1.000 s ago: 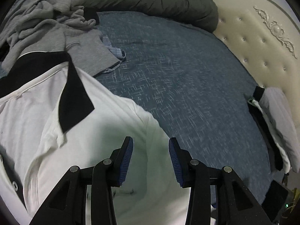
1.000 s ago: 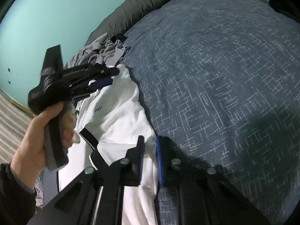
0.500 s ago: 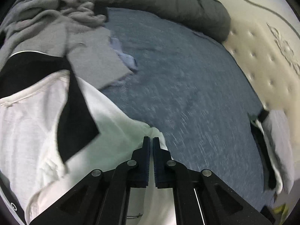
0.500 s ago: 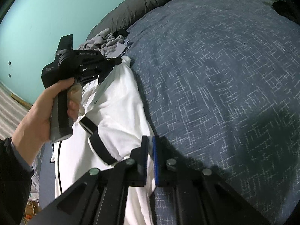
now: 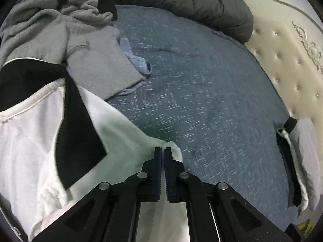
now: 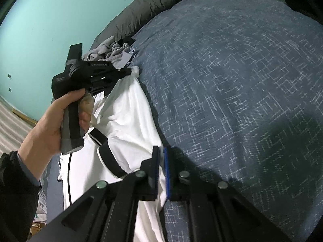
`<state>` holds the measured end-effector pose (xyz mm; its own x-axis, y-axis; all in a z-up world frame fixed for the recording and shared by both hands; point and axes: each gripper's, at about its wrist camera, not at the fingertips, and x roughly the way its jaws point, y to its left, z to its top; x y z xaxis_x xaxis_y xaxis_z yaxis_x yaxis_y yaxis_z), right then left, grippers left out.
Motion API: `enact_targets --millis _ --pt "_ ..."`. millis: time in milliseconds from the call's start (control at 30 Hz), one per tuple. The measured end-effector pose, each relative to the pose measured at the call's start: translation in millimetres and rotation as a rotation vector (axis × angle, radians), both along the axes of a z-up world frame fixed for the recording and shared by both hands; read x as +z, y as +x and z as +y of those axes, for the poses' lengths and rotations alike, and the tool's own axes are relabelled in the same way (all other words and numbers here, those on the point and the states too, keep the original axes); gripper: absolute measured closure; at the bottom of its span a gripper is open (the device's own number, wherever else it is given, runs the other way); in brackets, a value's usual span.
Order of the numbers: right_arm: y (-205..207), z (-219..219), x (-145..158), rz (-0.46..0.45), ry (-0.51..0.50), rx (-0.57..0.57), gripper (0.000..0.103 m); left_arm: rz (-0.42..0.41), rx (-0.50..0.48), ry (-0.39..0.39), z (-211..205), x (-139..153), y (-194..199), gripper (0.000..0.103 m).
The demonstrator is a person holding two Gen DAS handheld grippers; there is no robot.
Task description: Fold clothes
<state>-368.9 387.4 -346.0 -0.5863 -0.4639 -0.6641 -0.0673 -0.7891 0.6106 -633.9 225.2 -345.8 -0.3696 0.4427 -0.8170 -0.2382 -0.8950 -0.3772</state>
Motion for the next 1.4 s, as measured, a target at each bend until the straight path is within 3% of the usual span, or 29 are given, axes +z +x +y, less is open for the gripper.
enact_targets --millis 100,167,200,500,600,667,1167,1233,1300,1333,1400 --pt "2 -1 2 0.005 -0.008 -0.002 0.099 0.013 0.002 0.002 -12 11 6 0.095" --pt "1 0 3 0.006 -0.017 -0.006 0.099 0.022 -0.017 -0.009 -20 18 16 0.079" --pt "1 0 3 0.006 -0.021 -0.007 0.099 0.026 -0.029 -0.014 -24 22 22 0.077" --pt "3 -1 8 0.01 -0.025 -0.009 0.099 -0.012 -0.141 -0.019 -34 7 68 0.077" --pt "3 0 8 0.01 -0.022 -0.009 0.099 -0.029 -0.142 0.031 -36 2 69 0.077" --pt "3 0 7 0.008 -0.022 -0.008 0.099 -0.032 -0.158 0.039 -35 1 70 0.102" --pt "1 6 3 0.005 -0.028 -0.014 0.099 -0.034 -0.063 0.03 -54 0 54 0.102" --pt "1 6 3 0.005 -0.029 -0.014 0.099 -0.024 -0.06 0.035 -58 5 60 0.097" --pt "1 6 3 0.004 -0.032 -0.015 0.099 -0.027 -0.053 0.044 -66 8 67 0.084" --pt "1 7 3 0.004 -0.034 -0.015 0.099 -0.031 -0.052 0.051 -69 8 71 0.072" --pt "1 6 3 0.005 -0.035 -0.014 0.099 -0.04 -0.06 0.067 -72 8 79 0.066"
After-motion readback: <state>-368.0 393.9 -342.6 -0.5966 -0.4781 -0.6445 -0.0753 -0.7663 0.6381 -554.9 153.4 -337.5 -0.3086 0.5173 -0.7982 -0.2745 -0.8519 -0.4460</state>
